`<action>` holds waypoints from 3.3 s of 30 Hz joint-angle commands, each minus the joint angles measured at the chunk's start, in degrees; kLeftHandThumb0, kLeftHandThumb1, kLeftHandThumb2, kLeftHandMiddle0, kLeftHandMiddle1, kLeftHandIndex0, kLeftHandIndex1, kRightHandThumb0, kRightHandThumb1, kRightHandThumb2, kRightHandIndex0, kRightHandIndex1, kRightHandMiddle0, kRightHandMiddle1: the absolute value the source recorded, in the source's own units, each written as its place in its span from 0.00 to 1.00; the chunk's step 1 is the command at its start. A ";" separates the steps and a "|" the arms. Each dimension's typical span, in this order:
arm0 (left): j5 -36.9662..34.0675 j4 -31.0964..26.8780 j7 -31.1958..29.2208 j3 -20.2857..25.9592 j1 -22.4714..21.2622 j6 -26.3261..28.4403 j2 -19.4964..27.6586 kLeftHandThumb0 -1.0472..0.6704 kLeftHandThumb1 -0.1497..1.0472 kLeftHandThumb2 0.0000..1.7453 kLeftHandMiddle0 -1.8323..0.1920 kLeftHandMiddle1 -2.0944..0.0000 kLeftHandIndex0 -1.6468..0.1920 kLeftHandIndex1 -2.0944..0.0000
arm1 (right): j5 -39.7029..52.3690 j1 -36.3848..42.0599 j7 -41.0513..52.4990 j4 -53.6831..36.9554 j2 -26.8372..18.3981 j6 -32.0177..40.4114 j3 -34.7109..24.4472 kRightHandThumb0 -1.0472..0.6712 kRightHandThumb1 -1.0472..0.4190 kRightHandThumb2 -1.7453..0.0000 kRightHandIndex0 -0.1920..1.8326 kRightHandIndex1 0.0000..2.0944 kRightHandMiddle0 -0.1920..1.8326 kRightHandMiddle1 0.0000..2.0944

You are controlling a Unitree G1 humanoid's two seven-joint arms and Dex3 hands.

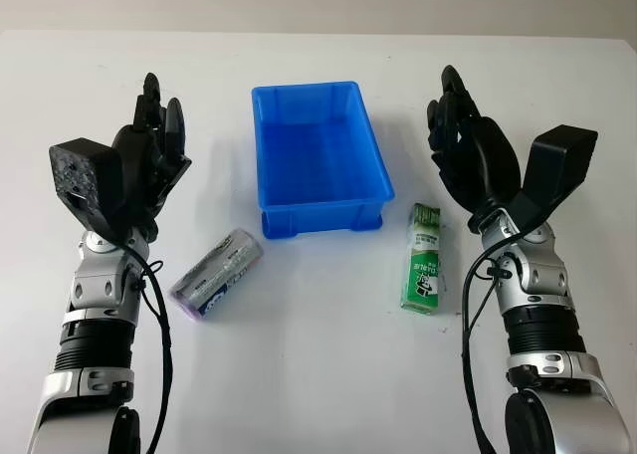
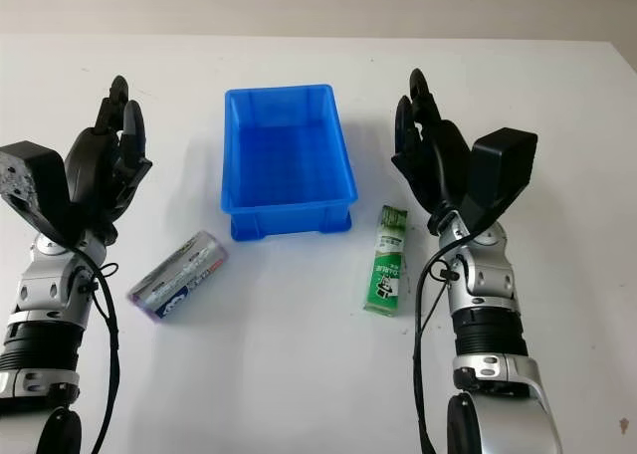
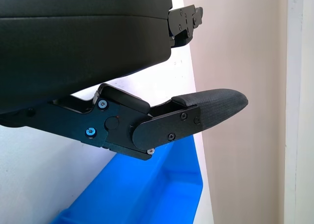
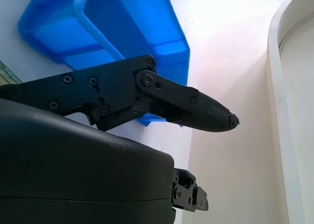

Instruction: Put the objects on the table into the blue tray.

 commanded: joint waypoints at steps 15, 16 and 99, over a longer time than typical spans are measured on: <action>0.07 -0.68 0.04 -0.36 0.66 0.39 -0.51 0.16 1.00 0.40 1.00 1.00 1.00 1.00 | -2.96 1.63 7.56 -5.25 -8.88 -4.28 0.87 0.23 0.00 0.69 0.00 0.00 0.00 0.00; 0.03 -0.80 0.01 -0.32 0.74 0.34 -0.47 0.16 1.00 0.40 1.00 1.00 1.00 1.00 | -3.81 1.50 9.92 -5.79 -11.26 -5.82 1.20 0.23 0.00 0.72 0.00 0.00 0.00 0.00; 1.70 -2.94 -2.07 -1.52 0.12 3.30 1.21 0.14 1.00 0.39 1.00 1.00 1.00 1.00 | -51.37 -1.35 -2.15 5.40 -39.88 -74.80 24.99 0.49 0.03 0.97 0.24 0.47 0.25 0.53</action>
